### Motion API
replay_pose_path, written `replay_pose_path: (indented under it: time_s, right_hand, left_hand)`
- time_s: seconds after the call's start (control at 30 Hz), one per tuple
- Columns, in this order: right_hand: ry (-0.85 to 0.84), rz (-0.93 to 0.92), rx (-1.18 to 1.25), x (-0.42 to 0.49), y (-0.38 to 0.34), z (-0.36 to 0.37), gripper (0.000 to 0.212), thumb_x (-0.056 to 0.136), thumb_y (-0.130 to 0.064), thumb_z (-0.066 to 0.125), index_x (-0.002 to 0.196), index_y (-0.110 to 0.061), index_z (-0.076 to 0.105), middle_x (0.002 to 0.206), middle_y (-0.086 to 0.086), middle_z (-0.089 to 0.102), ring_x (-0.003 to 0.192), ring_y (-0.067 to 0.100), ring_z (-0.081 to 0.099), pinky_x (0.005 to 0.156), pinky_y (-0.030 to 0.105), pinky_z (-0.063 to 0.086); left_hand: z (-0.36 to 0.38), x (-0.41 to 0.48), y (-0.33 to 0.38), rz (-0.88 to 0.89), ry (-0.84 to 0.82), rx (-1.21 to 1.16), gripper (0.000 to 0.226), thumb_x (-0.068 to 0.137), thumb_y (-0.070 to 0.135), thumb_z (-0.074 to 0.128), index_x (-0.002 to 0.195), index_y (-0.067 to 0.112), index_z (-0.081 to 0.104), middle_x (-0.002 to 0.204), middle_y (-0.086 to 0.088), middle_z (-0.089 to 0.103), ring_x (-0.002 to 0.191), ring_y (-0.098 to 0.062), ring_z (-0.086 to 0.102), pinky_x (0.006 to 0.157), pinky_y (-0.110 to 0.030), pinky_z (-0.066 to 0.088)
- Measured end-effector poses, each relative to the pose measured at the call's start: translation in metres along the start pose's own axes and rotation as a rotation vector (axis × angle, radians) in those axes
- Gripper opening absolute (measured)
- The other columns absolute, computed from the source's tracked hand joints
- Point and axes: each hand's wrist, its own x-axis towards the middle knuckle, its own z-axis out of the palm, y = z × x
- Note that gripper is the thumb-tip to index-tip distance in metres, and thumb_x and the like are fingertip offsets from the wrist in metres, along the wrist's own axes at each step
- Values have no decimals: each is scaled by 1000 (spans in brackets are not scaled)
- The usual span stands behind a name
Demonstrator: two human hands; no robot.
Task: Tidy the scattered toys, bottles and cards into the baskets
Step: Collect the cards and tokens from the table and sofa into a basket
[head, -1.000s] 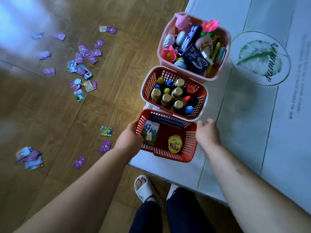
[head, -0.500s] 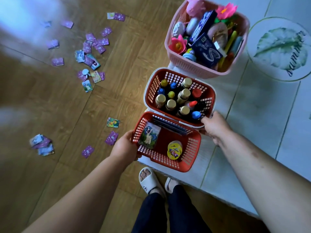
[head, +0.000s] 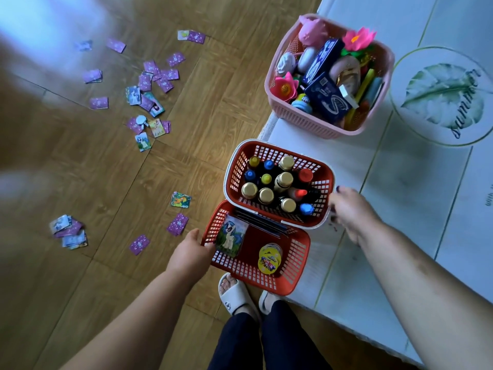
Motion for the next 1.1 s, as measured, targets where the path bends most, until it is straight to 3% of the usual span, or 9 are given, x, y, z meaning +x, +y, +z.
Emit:
replay_pose_path:
  time_s: [0.1,0.13,0.2,0.33,0.4,0.47,0.7,0.97,1.1]
  right_hand:
    - [143,-29,201,24,-34,-11,16,78,-16,46,90,-13,56,95,14,62,94,30,62,92,56,50]
    - [154,-8,292,31,-50,-15,18,88,-17,44,101,-12,57,107,17,64,98,27,63,95,53,50]
    - [175,51,399,48,-75,-20,21,100,-25,38,111,-15,52,114,10,64,96,19,62,80,36,53]
    - [186,142,400,77,-98,-24,27,99,-29,36,107,-18,59,84,-2,68,79,10,65,55,24,43]
    - [195,158,307,84,-106,-26,21,96,-23,39,100,-20,59,65,-5,65,61,7,59,53,22,41]
    - [209,150,182,83,-113,-28,15,90,-17,40,92,-21,55,59,-6,58,53,7,48,52,21,35]
    - [220,93,25,68,-89,-36,13,84,-10,46,74,-18,47,68,1,57,54,13,42,53,23,28]
    - [180,93,59,45,-59,-30,7,82,-13,49,78,-18,49,76,4,65,56,14,44,53,22,29]
    - [147,110,63,42,-58,-35,8,84,-13,49,78,-19,50,79,4,66,57,13,41,53,22,30]
  left_hand:
    - [-6,-2,11,41,84,-11,60,95,28,55,149,16,33,141,-11,54,118,-26,60,94,-46,53]
    - [-8,-3,17,61,113,-9,58,96,27,55,149,15,34,143,-11,52,119,-26,59,94,-46,53]
    - [-11,-4,25,96,166,6,54,96,25,54,147,15,38,144,-10,51,120,-25,58,95,-44,52]
    - [-16,-5,38,143,221,-24,51,95,22,55,144,15,43,144,-9,50,121,-24,56,98,-44,50]
    - [-18,-4,42,161,238,-47,49,94,22,56,141,15,46,142,-9,52,124,-24,54,102,-45,47]
    - [-19,-4,46,178,265,-45,46,93,21,57,138,15,50,139,-9,54,125,-24,53,104,-45,45]
    - [-21,-11,51,157,251,-74,44,94,20,56,137,16,50,140,-7,53,125,-22,53,102,-45,47]
    - [-23,-30,65,166,228,-47,43,93,19,55,136,19,51,137,-7,55,122,-23,55,101,-44,48]
    - [-22,-34,77,195,146,-52,52,93,20,53,143,25,43,142,-3,52,117,-19,59,98,-45,50]
